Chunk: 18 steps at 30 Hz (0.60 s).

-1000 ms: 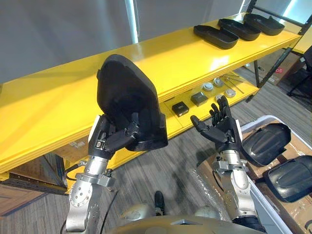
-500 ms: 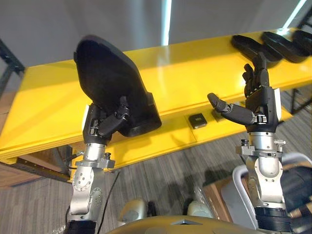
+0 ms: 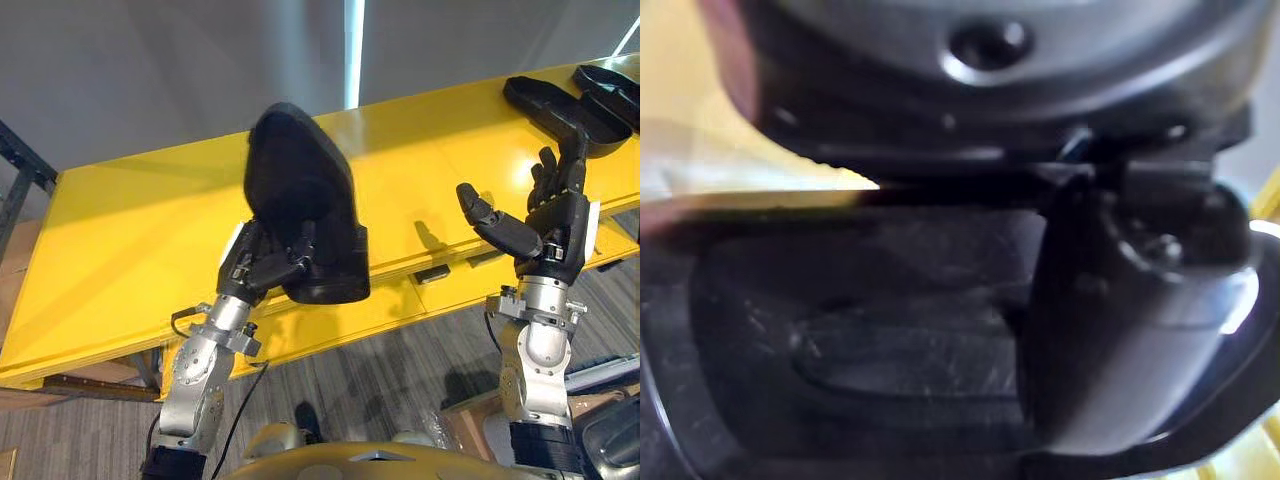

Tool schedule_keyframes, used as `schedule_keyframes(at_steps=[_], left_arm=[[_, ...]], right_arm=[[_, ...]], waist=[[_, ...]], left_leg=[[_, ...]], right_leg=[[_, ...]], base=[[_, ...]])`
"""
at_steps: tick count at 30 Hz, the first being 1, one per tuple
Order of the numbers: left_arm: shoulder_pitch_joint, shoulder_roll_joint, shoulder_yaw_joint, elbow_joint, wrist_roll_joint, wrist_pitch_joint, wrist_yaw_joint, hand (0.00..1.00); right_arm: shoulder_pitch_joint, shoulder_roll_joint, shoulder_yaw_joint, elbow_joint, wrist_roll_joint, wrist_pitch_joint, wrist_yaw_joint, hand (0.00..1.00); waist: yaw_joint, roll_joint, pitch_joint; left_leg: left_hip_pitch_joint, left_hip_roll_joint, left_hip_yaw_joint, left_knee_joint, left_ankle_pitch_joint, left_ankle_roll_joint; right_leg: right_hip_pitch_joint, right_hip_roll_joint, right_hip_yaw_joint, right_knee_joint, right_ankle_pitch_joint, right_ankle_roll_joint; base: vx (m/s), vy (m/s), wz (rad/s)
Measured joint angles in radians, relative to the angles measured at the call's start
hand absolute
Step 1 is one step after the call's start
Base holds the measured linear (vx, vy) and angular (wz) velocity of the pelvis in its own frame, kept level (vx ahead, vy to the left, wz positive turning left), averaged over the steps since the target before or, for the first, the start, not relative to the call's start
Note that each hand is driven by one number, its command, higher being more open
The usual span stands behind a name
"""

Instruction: Walk over and take three plastic housings, then place them on the shelf

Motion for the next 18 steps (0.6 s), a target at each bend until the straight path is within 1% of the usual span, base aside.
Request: schedule_keyframes(at_steps=[3,4,5,6,7,8,9,11,12,14,15,16,18], left_arm=[[-0.076,0.031,-0.042,-0.003,0.055,0.053,0.002,0.00],[-0.106,0.043,-0.052,-0.003,0.069,0.080,0.013,0.00],[-0.135,0.055,-0.062,-0.003,0.069,0.115,0.033,0.00],[-0.152,0.060,-0.065,-0.002,0.069,0.131,0.044,0.00],[-0.194,0.072,-0.070,0.002,0.070,0.157,0.072,0.00],[-0.236,0.086,-0.070,0.009,0.068,0.178,0.108,0.00],[-0.263,0.093,-0.070,0.022,0.066,0.187,0.121,0.00],[-0.378,0.115,-0.068,0.107,0.050,0.218,0.178,0.00],[-0.405,0.118,-0.066,0.130,0.042,0.225,0.191,0.00],[-0.480,0.136,-0.055,0.207,-0.032,0.251,0.235,0.00],[-0.530,0.142,-0.051,0.260,-0.067,0.268,0.258,0.00],[-0.554,0.144,-0.049,0.285,-0.087,0.276,0.270,0.00],[-0.630,0.162,-0.038,0.375,-0.154,0.303,0.304,0.00]], right_arm=[[0.029,0.000,0.000,-0.043,-0.001,0.038,0.007,1.00],[0.040,0.000,0.002,-0.066,-0.003,0.058,0.016,1.00],[0.050,-0.001,0.001,-0.082,-0.002,0.067,0.029,1.00],[0.056,-0.003,0.001,-0.090,-0.002,0.069,0.033,1.00],[0.074,-0.003,-0.006,-0.113,0.000,0.078,0.046,1.00],[0.078,-0.004,-0.010,-0.118,0.008,0.089,0.068,1.00],[0.081,-0.004,-0.013,-0.118,0.016,0.096,0.077,1.00],[0.098,-0.004,-0.018,-0.118,0.059,0.119,0.112,1.00],[0.105,-0.004,-0.018,-0.118,0.075,0.122,0.122,1.00],[0.121,-0.004,-0.019,-0.118,0.095,0.135,0.158,1.00],[0.133,-0.004,-0.019,-0.118,0.118,0.136,0.178,1.00],[0.139,-0.004,-0.019,-0.118,0.125,0.137,0.188,1.00],[0.162,-0.004,-0.016,-0.116,0.130,0.148,0.217,1.00]], waist=[[-0.010,-0.001,-0.004],[-0.018,-0.001,-0.004],[-0.025,0.000,-0.007],[-0.028,0.000,-0.009],[-0.036,-0.001,-0.009],[-0.053,-0.002,-0.010],[-0.058,-0.002,-0.010],[-0.076,-0.002,-0.011],[-0.083,-0.002,-0.011],[-0.107,-0.001,-0.012],[-0.114,0.000,-0.013],[-0.117,0.001,-0.013],[-0.141,0.007,-0.017]], left_leg=[[0.011,-0.001,0.009,-0.034,0.019,-0.001],[0.027,0.000,0.019,-0.050,0.025,-0.004],[0.038,0.002,0.030,-0.065,0.031,-0.007],[0.039,0.003,0.034,-0.070,0.033,-0.008],[0.039,0.003,0.047,-0.085,0.043,-0.009],[0.039,0.002,0.058,-0.103,0.052,-0.009],[0.039,0.001,0.065,-0.113,0.058,-0.010],[0.047,-0.001,0.096,-0.151,0.078,-0.015],[0.051,-0.001,0.103,-0.160,0.084,-0.015],[0.051,0.002,0.124,-0.163,0.087,-0.016],[0.051,0.004,0.136,-0.163,0.089,-0.017],[0.050,0.005,0.141,-0.163,0.090,-0.018],[0.049,0.010,0.155,-0.163,0.095,-0.018]], right_leg=[[-0.007,0.004,0.009,-0.004,0.001,0.002],[-0.007,0.008,0.019,-0.007,0.003,0.001],[-0.007,0.013,0.028,-0.014,0.007,-0.002],[-0.007,0.015,0.033,-0.017,0.008,-0.004],[-0.018,0.016,0.050,-0.020,0.008,-0.004],[-0.030,0.019,0.059,-0.026,0.011,0.001],[-0.034,0.020,0.063,-0.031,0.013,0.002],[-0.058,0.024,0.085,-0.035,0.014,0.002],[-0.063,0.026,0.091,-0.035,0.014,0.002],[-0.076,0.030,0.112,-0.036,0.014,0.002],[-0.082,0.032,0.123,-0.039,0.014,0.001],[-0.085,0.034,0.129,-0.039,0.014,0.001],[-0.098,0.038,0.141,-0.036,0.014,0.001]], base=[[0.00,-0.021,-0.10],[-0.04,-0.009,-0.26],[-0.03,-0.005,-0.31],[-0.04,-0.004,-0.35],[-0.05,0.002,-0.31],[-0.07,0.003,-0.29],[-0.08,0.014,-0.35],[-0.09,0.012,-0.38],[-0.09,0.003,-0.33],[-0.09,-0.003,-0.33],[-0.07,-0.004,-0.29],[-0.06,-0.002,-0.26],[-0.05,0.001,-0.19]])
